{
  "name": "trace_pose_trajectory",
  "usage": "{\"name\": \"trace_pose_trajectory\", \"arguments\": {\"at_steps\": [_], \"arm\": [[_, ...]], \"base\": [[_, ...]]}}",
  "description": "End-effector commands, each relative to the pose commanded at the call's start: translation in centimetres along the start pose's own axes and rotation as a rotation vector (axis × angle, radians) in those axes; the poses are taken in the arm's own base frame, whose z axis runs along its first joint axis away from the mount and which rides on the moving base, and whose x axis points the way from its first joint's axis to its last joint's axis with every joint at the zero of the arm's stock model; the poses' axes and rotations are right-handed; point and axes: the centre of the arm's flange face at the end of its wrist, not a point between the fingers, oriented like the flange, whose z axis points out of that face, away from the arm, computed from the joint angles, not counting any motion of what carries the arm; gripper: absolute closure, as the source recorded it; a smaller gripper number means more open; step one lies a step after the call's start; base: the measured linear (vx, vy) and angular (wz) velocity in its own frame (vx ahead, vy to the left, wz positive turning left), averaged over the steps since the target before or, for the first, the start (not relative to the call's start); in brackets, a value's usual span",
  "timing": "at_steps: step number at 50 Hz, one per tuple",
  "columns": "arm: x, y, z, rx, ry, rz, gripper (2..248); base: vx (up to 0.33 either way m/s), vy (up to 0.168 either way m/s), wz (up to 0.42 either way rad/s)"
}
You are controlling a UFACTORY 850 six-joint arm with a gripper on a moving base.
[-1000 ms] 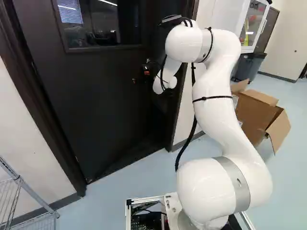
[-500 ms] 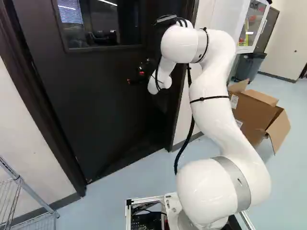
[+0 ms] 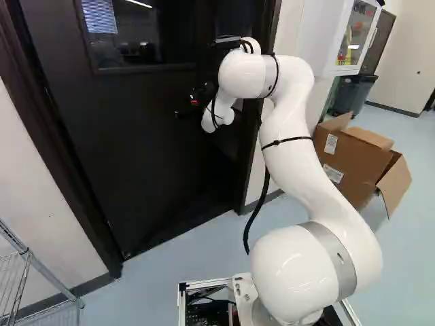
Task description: Open the door and move inside
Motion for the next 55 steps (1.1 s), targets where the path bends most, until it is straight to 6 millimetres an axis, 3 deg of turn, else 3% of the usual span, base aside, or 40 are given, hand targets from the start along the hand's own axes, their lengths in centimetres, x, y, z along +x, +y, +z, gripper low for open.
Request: {"name": "trace_pose_trajectory", "arguments": {"at_steps": [10,20,55], "arm": [[-0.2,0.2,2.0,-0.001,0.022,-0.009,3],[-0.2,0.0,2.4,-0.001,0.027,-0.006,3],[1.5,-3.4,-2.8,0.014,-0.028,0.039,3]], "base": [[0.0,0.0,0.0],[0.0,0.0,0.0],[0.0,0.0,0.0]]}}
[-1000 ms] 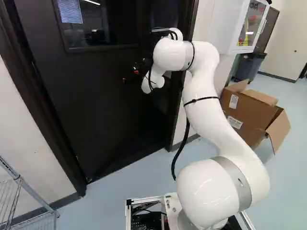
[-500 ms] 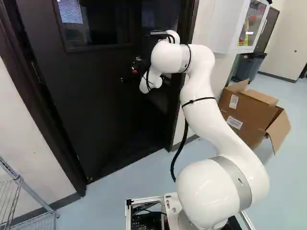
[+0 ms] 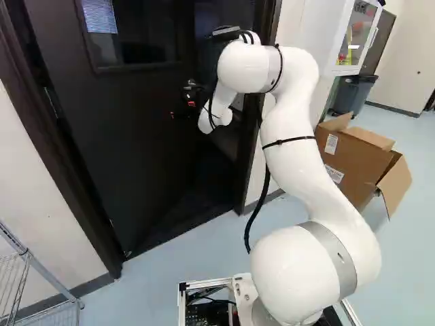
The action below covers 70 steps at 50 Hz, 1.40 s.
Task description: Open the door and move inside
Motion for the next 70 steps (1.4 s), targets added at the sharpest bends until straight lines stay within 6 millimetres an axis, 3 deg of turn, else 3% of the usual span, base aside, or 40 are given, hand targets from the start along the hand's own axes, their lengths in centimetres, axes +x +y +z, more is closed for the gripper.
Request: {"name": "trace_pose_trajectory", "arguments": {"at_steps": [70], "arm": [[0.8,-3.1,-14.8,-0.196,-0.117,0.189,3]], "base": [[0.0,0.0,0.0]]}}
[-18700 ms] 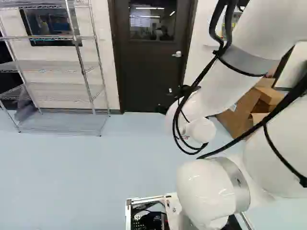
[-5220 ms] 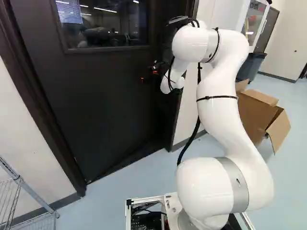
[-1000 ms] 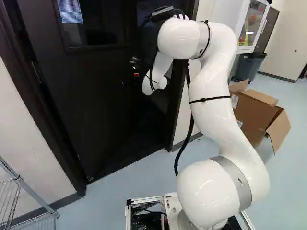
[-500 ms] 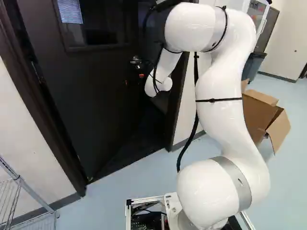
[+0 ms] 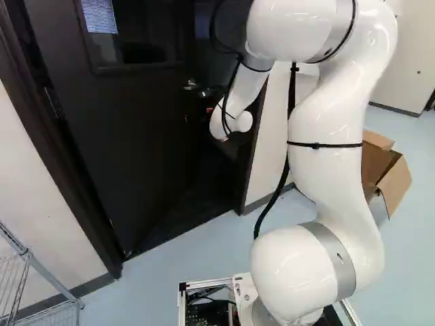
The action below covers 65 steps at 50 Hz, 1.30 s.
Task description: Open the door and move inside
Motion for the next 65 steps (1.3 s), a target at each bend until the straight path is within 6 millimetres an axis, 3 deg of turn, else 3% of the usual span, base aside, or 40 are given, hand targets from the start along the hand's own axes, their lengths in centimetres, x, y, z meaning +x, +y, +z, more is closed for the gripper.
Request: {"name": "trace_pose_trajectory", "arguments": {"at_steps": [65], "arm": [[-1.9,-2.7,-13.4,-0.148,-0.008,0.113,3]], "base": [[0.0,0.0,0.0]]}}
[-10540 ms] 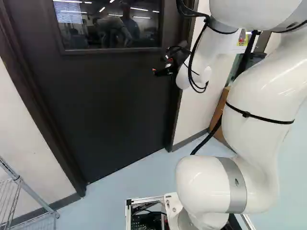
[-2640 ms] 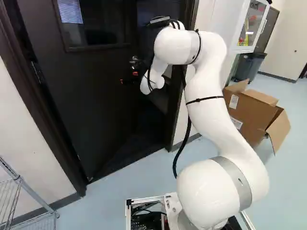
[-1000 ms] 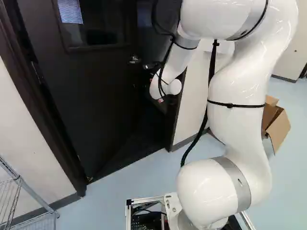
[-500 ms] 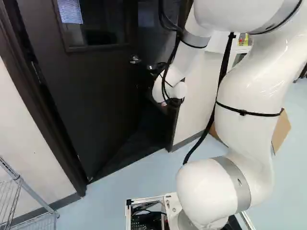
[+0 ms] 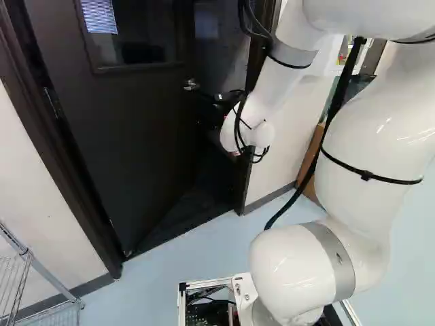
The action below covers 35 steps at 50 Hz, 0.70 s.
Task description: Open the door and move inside
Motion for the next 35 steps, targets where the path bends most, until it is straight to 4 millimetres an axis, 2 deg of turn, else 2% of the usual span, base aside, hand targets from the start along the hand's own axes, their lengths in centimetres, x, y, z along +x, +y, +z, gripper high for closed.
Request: {"name": "trace_pose_trajectory", "arguments": {"at_steps": [15,35], "arm": [[-0.8,-0.4,-3.1,-0.016,-0.001,-0.104,3],[-1.9,-0.5,-7.1,-0.052,0.003,-0.103,3]], "base": [[0.0,0.0,0.0],[0.0,0.0,0.0]]}}
